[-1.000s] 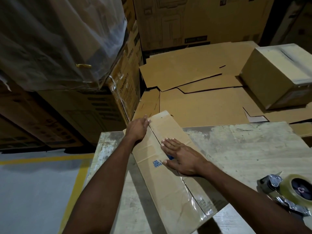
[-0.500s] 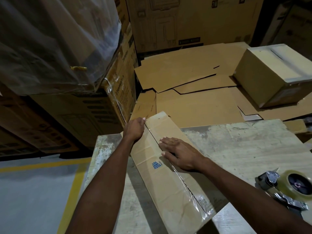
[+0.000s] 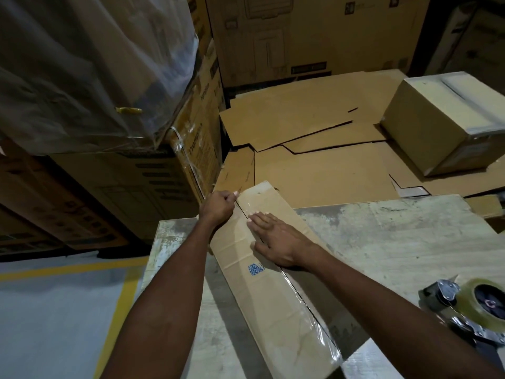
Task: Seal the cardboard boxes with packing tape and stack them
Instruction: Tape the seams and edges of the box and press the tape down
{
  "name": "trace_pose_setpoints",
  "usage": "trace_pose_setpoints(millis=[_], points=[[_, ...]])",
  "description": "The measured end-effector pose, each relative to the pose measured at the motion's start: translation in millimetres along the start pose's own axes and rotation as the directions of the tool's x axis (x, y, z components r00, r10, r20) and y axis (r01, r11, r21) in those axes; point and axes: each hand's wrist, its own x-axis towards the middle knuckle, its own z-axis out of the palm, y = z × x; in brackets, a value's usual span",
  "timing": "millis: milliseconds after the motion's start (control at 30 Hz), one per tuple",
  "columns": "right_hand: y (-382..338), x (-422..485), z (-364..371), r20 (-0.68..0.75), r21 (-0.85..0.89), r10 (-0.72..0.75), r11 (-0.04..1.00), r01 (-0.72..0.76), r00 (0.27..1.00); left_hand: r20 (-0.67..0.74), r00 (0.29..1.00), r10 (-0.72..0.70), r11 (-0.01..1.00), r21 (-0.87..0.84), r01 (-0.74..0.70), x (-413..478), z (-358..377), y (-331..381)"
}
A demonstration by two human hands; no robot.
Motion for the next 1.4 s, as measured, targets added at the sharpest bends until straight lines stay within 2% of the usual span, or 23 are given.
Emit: trace_pose_setpoints(millis=[233, 367, 467, 533, 667, 733, 800, 900, 1000, 1067, 1233, 1300, 1400], points=[[-11.8, -105.3, 8.5, 0.024, 0.023, -0.017, 1.000, 0.016, 1.000, -0.086, 0.996, -0.012, 0.995, 0.096, 0.020, -8.5, 2.1, 10.1], [-20.9, -158.0, 16.9, 0.037, 0.017, 0.004, 1.000, -0.005, 0.999, -0.182, 0.982, 0.055, 0.989, 0.145, -0.029, -19.0, 3.3, 9.6], [-25.0, -180.6, 20.7, 0.056, -0.003, 0.018, 1.000, -0.018, 0.998, -0.273, 0.945, 0.179, 0.962, 0.249, -0.111, -29.2, 1.5, 16.0], [-24.3, -186.6, 22.8, 0.058, -0.013, 0.015, 1.000, -0.015, 0.998, -0.242, 0.935, 0.257, 0.932, 0.318, -0.174, -38.5, 3.5, 19.3], [-14.6, -191.8, 24.6, -0.048, 0.069, 0.014, 0.998, -0.011, 0.999, -0.100, 0.946, 0.308, 0.921, 0.279, -0.270, -79.1, 13.1, 23.8], [-4.2, -200.6, 23.6, -0.179, 0.134, 0.126, 0.986, -0.102, 0.976, -0.021, 0.944, 0.328, 0.910, 0.274, -0.310, -112.4, 17.2, 27.3], [6.5, -208.4, 19.5, -0.259, 0.189, 0.293, 0.950, -0.249, 0.920, 0.041, 0.951, 0.306, 0.915, 0.263, -0.306, -152.4, 17.6, 33.6], [16.8, -215.3, 12.5, -0.177, 0.290, 0.508, 0.845, -0.449, 0.843, 0.080, 0.966, 0.246, 0.942, 0.217, -0.258, -217.0, 23.0, 45.0], [21.7, -221.5, 17.8, -0.126, 0.452, 0.578, 0.757, -0.472, 0.806, 0.154, 0.944, 0.293, 0.928, 0.190, -0.320, -279.2, 34.9, 51.7], [20.1, -229.8, 25.7, -0.174, 0.499, 0.582, 0.748, -0.438, 0.795, 0.175, 0.930, 0.323, 0.908, 0.221, -0.357, -306.0, 41.9, 50.3], [15.4, -252.5, 37.1, -0.227, 0.547, 0.593, 0.734, -0.403, 0.772, 0.160, 0.958, 0.239, 0.919, 0.281, -0.277, -325.9, 37.6, 63.7], [15.7, -267.4, 39.0, -0.244, 0.552, 0.602, 0.731, -0.402, 0.760, 0.099, 0.981, 0.166, 0.927, 0.323, -0.189, -331.4, 38.7, 73.6], [18.6, -293.6, 47.5, -0.265, 0.610, 0.624, 0.699, -0.373, 0.735, -0.007, 0.995, 0.102, 0.955, 0.281, -0.096, -347.9, 51.9, 83.3]])
